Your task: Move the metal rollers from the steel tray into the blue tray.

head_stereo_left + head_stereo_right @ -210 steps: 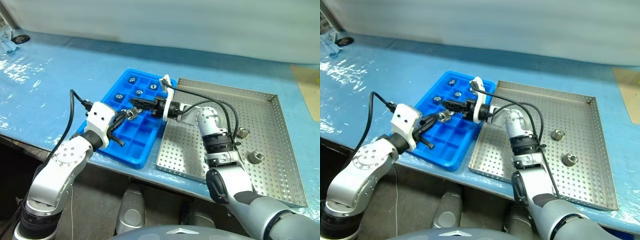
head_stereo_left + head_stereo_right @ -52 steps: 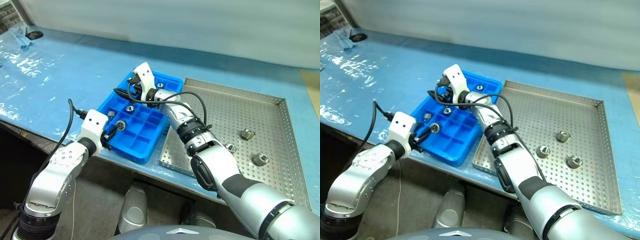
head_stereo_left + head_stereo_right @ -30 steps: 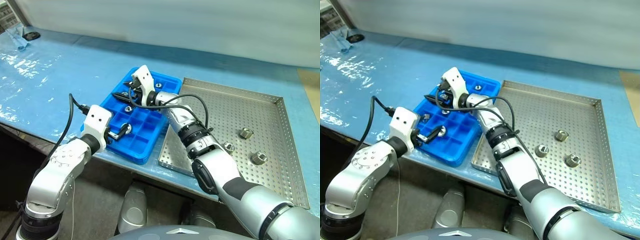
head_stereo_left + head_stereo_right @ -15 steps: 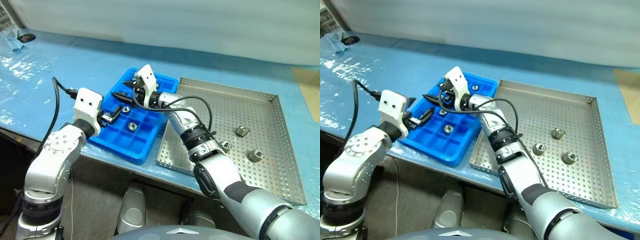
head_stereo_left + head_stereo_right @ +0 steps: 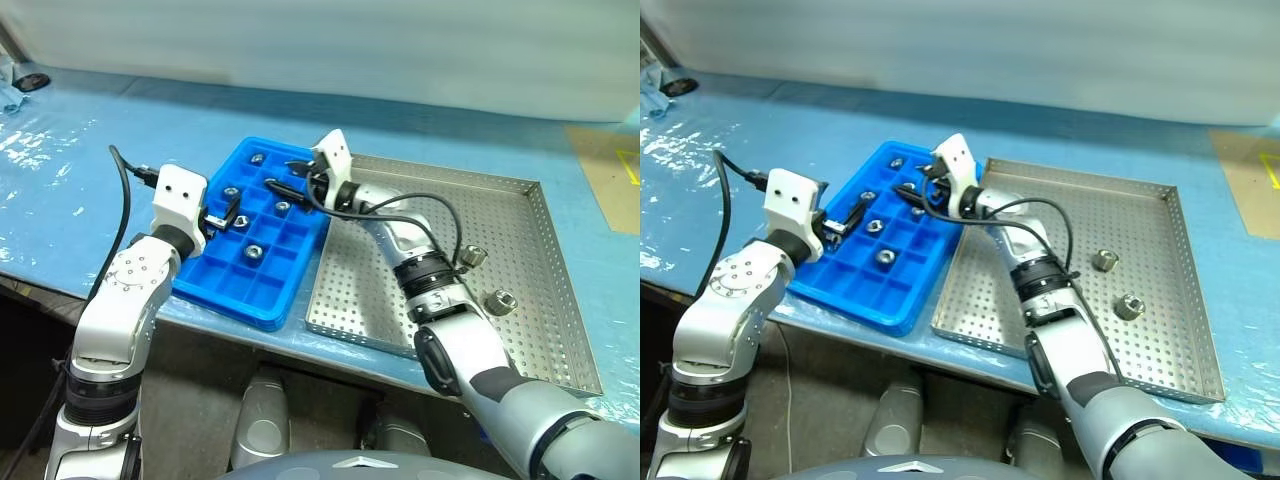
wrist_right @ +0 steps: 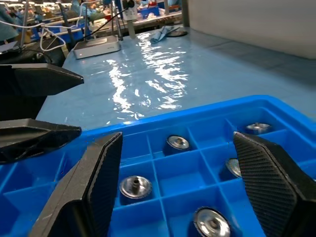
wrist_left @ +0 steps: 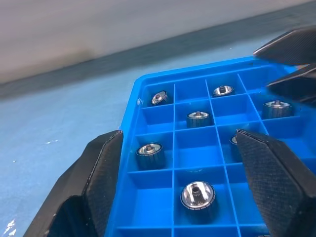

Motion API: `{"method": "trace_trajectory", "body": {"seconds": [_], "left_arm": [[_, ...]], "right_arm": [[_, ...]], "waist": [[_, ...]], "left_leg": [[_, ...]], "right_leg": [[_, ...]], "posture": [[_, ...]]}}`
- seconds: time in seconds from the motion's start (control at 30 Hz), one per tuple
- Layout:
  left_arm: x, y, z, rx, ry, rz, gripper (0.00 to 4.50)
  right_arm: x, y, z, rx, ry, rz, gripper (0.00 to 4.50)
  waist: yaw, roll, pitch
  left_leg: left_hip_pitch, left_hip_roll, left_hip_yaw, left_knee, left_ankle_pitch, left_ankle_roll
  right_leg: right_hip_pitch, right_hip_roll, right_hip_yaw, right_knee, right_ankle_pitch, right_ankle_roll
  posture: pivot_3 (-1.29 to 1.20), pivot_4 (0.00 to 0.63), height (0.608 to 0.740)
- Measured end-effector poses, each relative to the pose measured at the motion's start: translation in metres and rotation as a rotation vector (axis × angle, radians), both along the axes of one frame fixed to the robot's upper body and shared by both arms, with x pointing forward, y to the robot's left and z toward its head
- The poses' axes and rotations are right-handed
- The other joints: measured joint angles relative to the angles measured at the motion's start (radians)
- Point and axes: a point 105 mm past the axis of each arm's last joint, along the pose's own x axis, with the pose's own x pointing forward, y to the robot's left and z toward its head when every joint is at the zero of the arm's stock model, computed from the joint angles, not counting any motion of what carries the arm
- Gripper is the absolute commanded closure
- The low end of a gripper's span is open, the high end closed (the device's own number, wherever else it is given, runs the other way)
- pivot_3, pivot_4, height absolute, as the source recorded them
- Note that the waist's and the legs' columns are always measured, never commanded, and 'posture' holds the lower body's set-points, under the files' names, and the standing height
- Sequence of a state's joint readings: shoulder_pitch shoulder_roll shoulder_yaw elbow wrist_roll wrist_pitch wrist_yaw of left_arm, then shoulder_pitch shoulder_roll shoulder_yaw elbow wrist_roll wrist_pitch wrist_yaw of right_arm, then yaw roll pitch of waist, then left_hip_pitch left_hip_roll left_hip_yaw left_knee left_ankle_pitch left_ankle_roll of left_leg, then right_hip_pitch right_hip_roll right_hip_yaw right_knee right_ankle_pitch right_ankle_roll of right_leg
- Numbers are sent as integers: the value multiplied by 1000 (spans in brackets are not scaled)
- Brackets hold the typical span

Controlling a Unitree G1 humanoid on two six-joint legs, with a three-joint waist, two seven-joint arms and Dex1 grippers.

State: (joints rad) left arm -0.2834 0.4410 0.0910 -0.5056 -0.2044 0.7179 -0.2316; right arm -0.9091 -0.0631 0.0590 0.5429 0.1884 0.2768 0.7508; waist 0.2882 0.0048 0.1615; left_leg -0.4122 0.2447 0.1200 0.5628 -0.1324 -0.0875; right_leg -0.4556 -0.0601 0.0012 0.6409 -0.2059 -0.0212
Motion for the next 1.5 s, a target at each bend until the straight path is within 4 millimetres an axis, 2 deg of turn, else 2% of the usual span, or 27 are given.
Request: {"method": "trace_trajectory", "body": {"seconds": [0.23, 0.4, 0.5, 0.67, 0.83, 0.97, 1.13, 1.3, 1.5], "left_arm": [[4, -28, 1, 31, -48, -136, 700], [2, -45, -4, -11, -12, -272, 700], [1, -46, -4, -8, 2, -307, 700], [3, -36, -9, 68, 36, -302, 700], [3, -28, -9, 84, 49, -292, 700], [2, -25, -14, 71, 64, -288, 700], [-2, -44, -17, 34, 65, -367, 700], [1, -55, -5, 30, 12, -441, 700], [5, -73, -12, -3, 24, -545, 700]], "right_arm": [[-1, -38, -7, -53, 0, -29, 879], [-1, -53, -3, -71, -21, -55, 879], [-2, -59, -5, -82, -18, -67, 879], [-3, -65, -6, -97, -10, -76, 879], [-11, -73, -16, -113, 51, -26, 879], [-19, -79, -15, -142, 73, 28, 879], [-26, -99, -23, -178, 115, 20, 879], [-30, -127, -27, -213, 127, -43, 879], [-44, -141, -34, -238, 138, -65, 879]], "waist": [[-16, 0, 0], [-36, 0, 0], [-56, 0, 0], [-83, 0, 0], [-86, 0, 0], [-85, 0, 0], [-83, 0, 0], [-88, 0, 0], [-101, 0, 0]], "left_leg": [[0, 0, 0, 0, 2, -3], [0, 0, 1, 0, 2, -3], [0, 0, 1, 0, 2, -4], [0, 0, 1, 0, 2, -4], [0, 0, 1, 0, 2, -4], [0, 0, 1, 0, 2, -4], [0, -2, 2, 1, 2, -3], [1, -2, 2, 0, 2, -3], [1, -2, 3, 0, 2, -3]], "right_leg": [[0, 0, 0, 0, 1, -1], [0, 0, 0, 0, 1, -2], [0, 0, 0, 0, 1, -2], [0, 0, 0, 0, 1, -2], [0, 0, 0, 0, 1, -2], [0, 0, 0, 0, 1, -2], [1, -3, -1, 0, 1, -2], [1, -3, 0, 0, 1, -2], [1, -3, 0, -1, 1, -2]], "posture": [[356, 150, 740], [305, 150, 740], [290, 150, 740], [296, 150, 740], [303, 150, 740], [287, 150, 740], [248, 150, 740], [199, 150, 740], [127, 150, 740]]}}
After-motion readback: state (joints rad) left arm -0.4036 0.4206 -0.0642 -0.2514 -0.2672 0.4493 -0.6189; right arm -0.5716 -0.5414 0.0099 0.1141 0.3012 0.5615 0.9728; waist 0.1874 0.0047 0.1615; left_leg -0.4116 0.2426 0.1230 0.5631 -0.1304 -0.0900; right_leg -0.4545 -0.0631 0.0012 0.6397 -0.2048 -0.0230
